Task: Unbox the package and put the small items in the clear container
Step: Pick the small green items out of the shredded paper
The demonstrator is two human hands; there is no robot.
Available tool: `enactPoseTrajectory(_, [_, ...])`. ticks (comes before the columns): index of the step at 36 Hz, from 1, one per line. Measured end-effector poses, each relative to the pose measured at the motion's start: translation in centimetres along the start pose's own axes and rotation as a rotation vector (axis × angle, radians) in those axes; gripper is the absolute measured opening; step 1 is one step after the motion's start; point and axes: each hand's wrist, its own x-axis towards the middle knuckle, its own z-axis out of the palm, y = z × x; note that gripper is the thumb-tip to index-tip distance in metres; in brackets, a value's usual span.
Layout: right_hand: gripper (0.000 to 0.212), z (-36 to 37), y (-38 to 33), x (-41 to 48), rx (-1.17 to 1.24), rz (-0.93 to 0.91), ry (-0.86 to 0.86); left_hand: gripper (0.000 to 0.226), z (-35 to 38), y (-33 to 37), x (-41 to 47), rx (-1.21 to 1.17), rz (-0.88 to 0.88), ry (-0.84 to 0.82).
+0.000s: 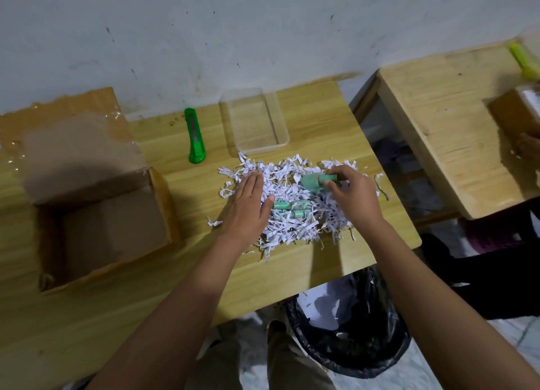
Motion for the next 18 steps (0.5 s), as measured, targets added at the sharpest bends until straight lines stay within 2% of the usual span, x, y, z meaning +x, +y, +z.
enactPoseTrajectory(3, [0.025,-0.4,0.4,0.5,-0.160,-0.052,0.010,0.058,0.0,0.1,0.0,-0.012,-0.006,0.000])
enactPoseTrajectory(6, [0.030,-0.4,0.2,0.9,-0.327,-0.212,0.006,0.058,0.1,0.1,0.0,-0.014,-0.009,0.003])
enactPoseTrajectory(11, [0.032,0.3,-1.3,1.5,-0.368,-0.344,-0.100,0.058,0.2,0.0,0.1,-0.014,-0.012,-0.002])
enactPoseTrajectory(18, [0.027,0.8,-2.7,3.1,-0.395,-0.246,-0.264,0.058,0.3,-0.1,0.3,-0.021,-0.011,-0.004])
